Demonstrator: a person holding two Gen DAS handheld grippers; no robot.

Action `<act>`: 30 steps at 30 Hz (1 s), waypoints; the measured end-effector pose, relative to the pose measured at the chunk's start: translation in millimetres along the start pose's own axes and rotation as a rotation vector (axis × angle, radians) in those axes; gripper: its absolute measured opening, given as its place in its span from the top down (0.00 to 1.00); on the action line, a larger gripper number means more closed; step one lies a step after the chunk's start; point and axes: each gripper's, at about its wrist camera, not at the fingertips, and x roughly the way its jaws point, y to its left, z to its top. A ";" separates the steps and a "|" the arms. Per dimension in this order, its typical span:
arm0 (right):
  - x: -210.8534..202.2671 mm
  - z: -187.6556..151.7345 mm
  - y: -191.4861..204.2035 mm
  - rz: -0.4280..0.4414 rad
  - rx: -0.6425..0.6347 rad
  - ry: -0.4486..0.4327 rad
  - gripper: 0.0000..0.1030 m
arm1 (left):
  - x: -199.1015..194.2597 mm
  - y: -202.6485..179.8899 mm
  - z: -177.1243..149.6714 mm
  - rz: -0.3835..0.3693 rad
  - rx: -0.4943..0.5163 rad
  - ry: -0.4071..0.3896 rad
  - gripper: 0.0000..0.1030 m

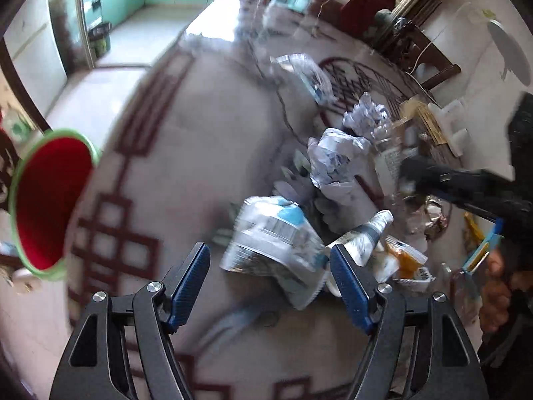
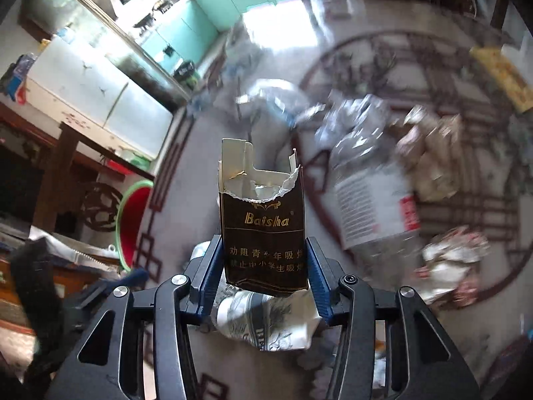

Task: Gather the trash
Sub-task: 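Grasp the white snack wrapper with the left gripper while the right grasps the Baisha cigarette pack, then carry the wrapper and cigarette pack over the red bucket and release both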

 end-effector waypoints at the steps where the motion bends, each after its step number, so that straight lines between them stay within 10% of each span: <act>1: -4.0 -0.2 -1.8 0.001 0.000 -0.006 0.55 | 6.6 -0.8 0.2 -0.017 -0.032 0.017 0.28; 10: -19.8 -5.3 -8.1 0.016 -0.024 -0.015 0.55 | 47.0 -10.6 -5.0 0.029 -0.104 0.073 0.29; 12: -20.7 -6.1 -7.3 0.019 -0.028 -0.013 0.55 | 47.1 -14.4 -5.9 0.040 -0.083 0.058 0.54; 17: -23.8 -5.9 0.0 0.021 -0.049 -0.021 0.55 | 44.0 -12.3 -3.8 -0.015 -0.080 0.059 0.71; 30: -30.5 7.2 71.8 -0.003 -0.170 -0.093 0.55 | -50.4 22.0 20.9 0.022 -0.036 -0.151 0.74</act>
